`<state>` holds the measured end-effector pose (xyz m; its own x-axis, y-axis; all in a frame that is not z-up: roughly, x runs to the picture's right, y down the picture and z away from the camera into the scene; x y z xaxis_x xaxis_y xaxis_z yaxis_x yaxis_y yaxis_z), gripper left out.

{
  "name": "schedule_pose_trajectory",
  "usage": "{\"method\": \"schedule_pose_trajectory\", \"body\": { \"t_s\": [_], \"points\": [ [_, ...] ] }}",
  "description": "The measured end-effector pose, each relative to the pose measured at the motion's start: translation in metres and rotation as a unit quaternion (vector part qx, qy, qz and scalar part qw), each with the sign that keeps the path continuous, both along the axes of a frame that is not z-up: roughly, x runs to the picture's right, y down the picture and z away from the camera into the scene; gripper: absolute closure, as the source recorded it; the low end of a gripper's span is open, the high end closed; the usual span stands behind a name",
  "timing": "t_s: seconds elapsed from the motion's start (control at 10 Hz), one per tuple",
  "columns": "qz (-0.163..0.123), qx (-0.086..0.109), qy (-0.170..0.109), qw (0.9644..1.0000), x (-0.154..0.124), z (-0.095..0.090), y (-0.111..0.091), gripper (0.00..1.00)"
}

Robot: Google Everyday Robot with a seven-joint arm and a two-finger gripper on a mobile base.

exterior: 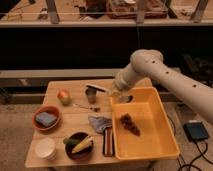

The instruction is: Place brush in metal cup

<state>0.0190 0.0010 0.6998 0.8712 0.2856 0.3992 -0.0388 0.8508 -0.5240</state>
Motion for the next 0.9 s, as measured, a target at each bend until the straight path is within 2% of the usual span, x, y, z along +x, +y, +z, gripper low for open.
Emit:
{"method": "schedule_pose_trajectory", "body": {
  "t_s": [0.2,0.5,0.9],
  "points": [
    [-0.013,0.005,-0.019,0.9997,-0.034,-0.010,-0.026,0.95],
    [-0.038,0.000,-0.044,0.9983,-0.080,-0.011,-0.036,0.95],
    [-0.031,0.002,-0.036,0.9989,-0.066,-0.010,-0.036,0.95]
  ]
}}
